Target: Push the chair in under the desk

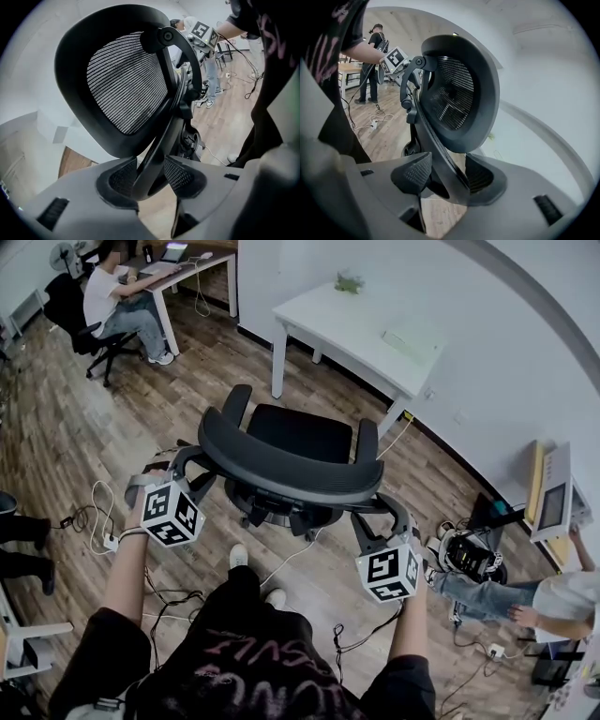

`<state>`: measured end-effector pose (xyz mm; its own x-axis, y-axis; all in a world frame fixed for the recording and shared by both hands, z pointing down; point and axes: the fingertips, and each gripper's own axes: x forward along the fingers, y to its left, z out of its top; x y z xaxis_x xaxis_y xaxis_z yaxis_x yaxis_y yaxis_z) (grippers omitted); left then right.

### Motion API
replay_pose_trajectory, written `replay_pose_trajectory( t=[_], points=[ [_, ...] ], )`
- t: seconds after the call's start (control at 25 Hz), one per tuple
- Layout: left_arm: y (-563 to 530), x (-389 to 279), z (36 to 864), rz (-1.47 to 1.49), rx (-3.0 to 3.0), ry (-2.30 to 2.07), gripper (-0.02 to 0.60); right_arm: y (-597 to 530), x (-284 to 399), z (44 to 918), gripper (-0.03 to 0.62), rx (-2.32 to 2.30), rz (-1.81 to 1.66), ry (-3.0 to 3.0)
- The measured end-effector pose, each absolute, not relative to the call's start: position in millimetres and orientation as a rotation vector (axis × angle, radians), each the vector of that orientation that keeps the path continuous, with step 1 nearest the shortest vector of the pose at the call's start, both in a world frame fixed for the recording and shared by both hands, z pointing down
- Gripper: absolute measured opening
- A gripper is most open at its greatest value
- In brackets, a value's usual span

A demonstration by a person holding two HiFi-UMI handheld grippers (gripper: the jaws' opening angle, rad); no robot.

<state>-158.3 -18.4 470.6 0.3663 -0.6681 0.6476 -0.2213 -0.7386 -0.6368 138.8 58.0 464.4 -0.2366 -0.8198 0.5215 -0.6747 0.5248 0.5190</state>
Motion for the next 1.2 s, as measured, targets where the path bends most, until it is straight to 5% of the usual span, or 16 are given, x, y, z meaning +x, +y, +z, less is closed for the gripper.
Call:
replay_pose_trajectory(
  t=[1.2],
  points=[
    [-25.9,-152.0,485.3,-1.486,-2.143,0.538,0.207,50.0,132.0,489.0,0.233,0.988,-0.199,-1.947]
  ],
)
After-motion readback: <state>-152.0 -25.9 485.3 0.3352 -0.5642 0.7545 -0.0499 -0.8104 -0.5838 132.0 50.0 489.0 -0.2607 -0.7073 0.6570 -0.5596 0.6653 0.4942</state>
